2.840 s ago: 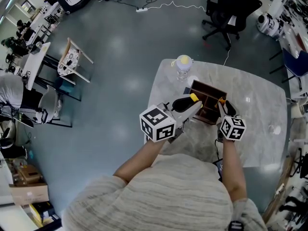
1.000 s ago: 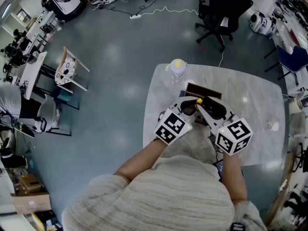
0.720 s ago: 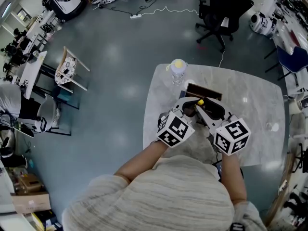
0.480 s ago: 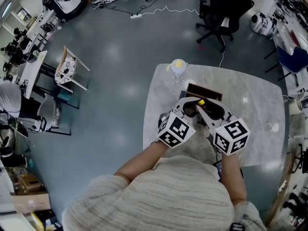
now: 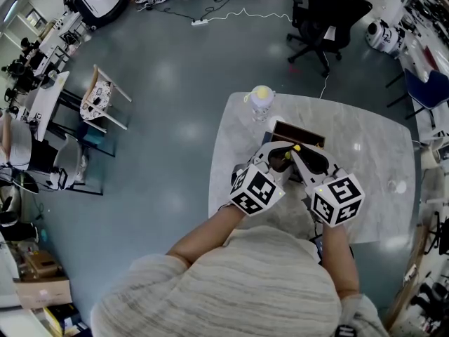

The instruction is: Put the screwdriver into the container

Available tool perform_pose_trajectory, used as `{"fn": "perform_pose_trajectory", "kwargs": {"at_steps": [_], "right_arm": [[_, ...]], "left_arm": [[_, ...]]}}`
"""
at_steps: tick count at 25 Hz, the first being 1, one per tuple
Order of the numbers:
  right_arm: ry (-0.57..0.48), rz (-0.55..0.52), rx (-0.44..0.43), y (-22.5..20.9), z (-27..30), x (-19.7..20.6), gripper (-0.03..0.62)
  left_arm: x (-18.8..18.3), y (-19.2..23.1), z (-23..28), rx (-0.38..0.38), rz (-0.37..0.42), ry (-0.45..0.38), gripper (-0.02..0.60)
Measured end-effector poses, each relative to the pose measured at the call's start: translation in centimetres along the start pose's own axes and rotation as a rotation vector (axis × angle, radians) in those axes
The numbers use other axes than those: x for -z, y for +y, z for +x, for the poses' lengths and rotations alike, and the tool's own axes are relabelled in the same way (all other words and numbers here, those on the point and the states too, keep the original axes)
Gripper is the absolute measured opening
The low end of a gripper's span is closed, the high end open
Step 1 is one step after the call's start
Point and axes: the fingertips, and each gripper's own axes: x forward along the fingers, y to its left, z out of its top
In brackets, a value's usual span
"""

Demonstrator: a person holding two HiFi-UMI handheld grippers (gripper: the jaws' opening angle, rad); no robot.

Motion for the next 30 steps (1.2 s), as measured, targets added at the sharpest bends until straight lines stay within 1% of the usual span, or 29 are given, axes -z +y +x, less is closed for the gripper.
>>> {"fn": "perform_pose_trajectory", "kwargs": {"at_steps": [4, 8, 13, 18, 21, 26, 30], "right_arm": [[-0.003, 0.013, -0.003, -0.3, -0.1, -0.2, 0.066], [-0.032, 0.04, 0.005, -0.8, -0.5, -1.0, 0.066], [-0.064, 0.071, 0.058, -3.1, -2.3, -1.9, 0.066], [-0.067, 0.107, 0.121, -5.3, -3.5, -1.1, 0.066], [-0.048, 0.126, 0.153, -6.6, -3.9, 0.1, 0.066], [-0.003, 0.149, 0.193, -7.7, -3.7, 2.9, 0.066], [0.03, 0.164, 0.234, -9.1, -3.6, 5.0, 0.066]], "left_arm": [[0.0, -0.3, 0.2, 0.009, 0.01, -0.009, 0.126], [1.2, -0.1, 0.0, 0.0, 0.004, 0.014, 0.13], [2.5, 0.4, -0.4, -0.023, -0.038, 0.032, 0.13], [3.1, 1.0, -1.0, -0.046, -0.074, 0.023, 0.127], [2.6, 1.1, -1.1, -0.047, -0.09, 0.005, 0.101], [2.2, 1.1, -1.4, -0.039, -0.11, -0.017, 0.032], [1.5, 0.9, -1.5, -0.023, -0.125, -0.026, 0.017]]}}
